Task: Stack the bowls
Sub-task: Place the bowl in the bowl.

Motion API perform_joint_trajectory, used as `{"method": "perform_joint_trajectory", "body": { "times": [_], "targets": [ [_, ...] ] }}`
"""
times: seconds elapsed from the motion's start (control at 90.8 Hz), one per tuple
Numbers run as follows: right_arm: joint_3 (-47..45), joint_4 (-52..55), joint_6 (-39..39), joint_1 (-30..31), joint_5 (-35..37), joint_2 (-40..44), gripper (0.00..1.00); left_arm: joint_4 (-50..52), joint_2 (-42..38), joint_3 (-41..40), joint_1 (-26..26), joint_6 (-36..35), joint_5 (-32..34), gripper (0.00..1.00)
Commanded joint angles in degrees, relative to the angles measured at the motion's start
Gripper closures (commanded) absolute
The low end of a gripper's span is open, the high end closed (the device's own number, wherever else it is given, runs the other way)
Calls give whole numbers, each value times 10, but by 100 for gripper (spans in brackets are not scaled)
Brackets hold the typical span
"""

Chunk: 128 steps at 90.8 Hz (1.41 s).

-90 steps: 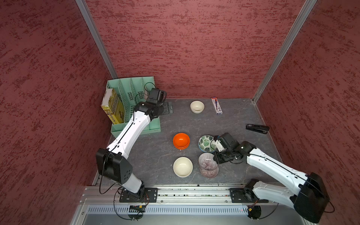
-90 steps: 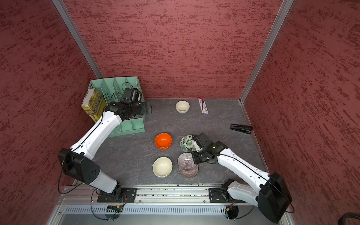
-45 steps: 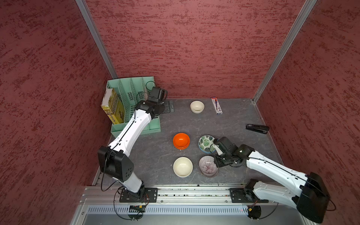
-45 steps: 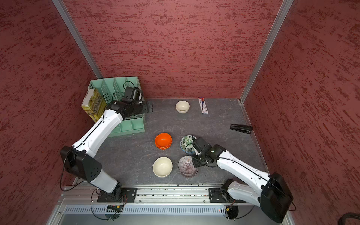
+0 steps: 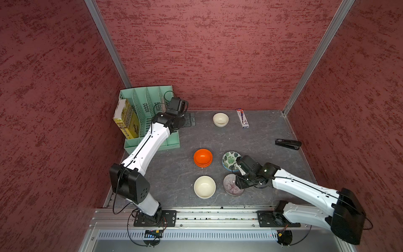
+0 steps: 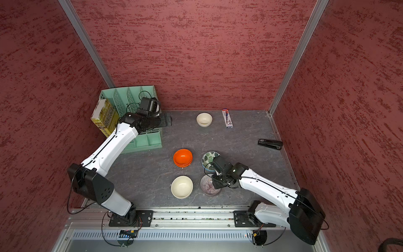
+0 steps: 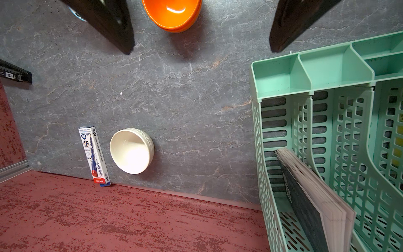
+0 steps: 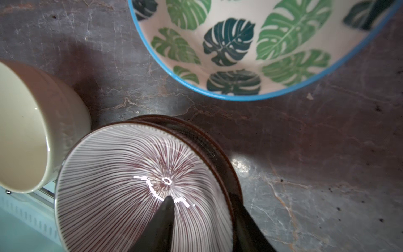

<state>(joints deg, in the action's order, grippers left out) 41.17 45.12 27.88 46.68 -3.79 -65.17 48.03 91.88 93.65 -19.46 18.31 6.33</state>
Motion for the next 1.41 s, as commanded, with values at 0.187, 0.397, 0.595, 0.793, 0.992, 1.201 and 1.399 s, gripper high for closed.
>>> {"method": "perform_joint_trajectory", "body": {
  "times": [0.187, 0.397, 0.595, 0.793, 0.992, 1.201, 1.399],
  "targets": [
    [22, 32, 19, 2, 63, 86, 51, 10, -10, 16, -21, -9, 13, 0],
    [43, 42, 3, 2, 84, 72, 57, 21, -1, 31, -30, -12, 21, 0],
    [21, 32, 11, 2, 91, 70, 81, 23, -5, 31, -31, -15, 29, 0],
    [7, 25, 18, -2, 104, 50, 84, 26, -3, 34, -33, -15, 30, 0],
    [-10, -1, 16, -11, 88, 37, 87, 27, -1, 36, -35, -18, 31, 0],
    [-13, -16, 14, -12, 84, 30, 88, 27, 0, 36, -35, -18, 33, 0],
    [2, -5, 15, -14, 92, 34, 77, 30, -1, 39, -35, -20, 38, 0]
  ]
}}
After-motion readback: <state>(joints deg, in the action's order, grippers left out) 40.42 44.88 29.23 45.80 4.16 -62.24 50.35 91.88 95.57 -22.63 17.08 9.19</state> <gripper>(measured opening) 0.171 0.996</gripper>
